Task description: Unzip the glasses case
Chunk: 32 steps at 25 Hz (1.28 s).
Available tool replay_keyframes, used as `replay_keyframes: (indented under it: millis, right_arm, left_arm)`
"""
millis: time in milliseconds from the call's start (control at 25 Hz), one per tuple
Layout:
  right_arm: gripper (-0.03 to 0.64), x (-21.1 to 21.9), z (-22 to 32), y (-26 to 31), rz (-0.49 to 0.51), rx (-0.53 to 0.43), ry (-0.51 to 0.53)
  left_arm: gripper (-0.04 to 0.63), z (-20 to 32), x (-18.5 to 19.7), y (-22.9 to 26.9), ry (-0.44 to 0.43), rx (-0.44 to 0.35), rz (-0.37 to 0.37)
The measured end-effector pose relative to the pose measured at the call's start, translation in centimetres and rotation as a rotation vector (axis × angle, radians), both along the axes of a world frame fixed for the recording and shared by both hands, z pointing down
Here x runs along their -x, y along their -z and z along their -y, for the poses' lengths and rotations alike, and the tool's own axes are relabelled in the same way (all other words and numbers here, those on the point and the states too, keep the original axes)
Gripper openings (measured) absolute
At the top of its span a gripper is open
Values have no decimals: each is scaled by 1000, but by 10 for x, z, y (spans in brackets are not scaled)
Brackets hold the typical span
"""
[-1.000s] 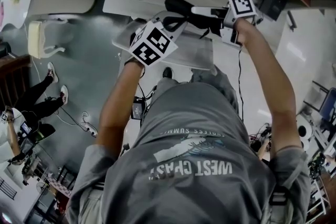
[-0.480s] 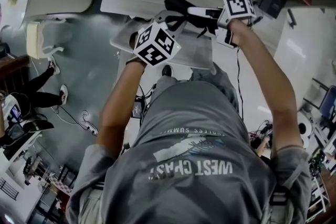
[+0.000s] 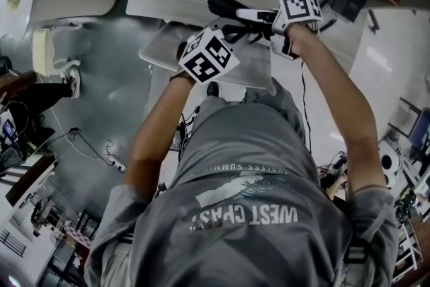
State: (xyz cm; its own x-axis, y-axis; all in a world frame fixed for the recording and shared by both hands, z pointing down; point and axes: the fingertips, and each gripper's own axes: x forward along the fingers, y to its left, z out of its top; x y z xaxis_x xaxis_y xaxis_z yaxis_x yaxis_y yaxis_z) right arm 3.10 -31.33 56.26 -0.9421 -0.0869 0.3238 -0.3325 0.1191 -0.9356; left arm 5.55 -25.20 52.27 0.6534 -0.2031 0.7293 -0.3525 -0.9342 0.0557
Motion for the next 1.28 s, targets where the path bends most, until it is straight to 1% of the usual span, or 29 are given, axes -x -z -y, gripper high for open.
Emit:
replay_keyframes:
  millis: [200,320,440,520,680,800,920,1080,1280]
  right_arm:
    - [305,-1,3,-3,-7,-52,4]
    - [305,-1,7,-7,-33,-121,20]
    - [305,-9,14,-17,-64,-152,9]
    - [305,-14,20,-27,-101,-190,21]
    - [307,-22,30,-50,-201,-307,82]
    - [307,-27,32,-67,-290,-416,147]
    - [308,-28,35,-82,-355,-527,221]
    - [310,-27,33,-95,-401,-646,305]
    - [313,-29,28,-116,-445,-727,375]
  left_arm:
    - [0,4,2,-8,70,58,-70]
    - [0,6,8,-14,114,76,-83]
    - [0,10,18,-17,159,96,-101]
    - [0,17,23,-18,190,105,-118]
    - [0,34,33,-17,246,100,-155]
    - [0,42,43,-14,282,97,-182]
    - [0,52,55,-13,319,89,-190]
    - [0,59,68,-7,360,65,-192]
    - [0,63,80,-5,396,46,-191]
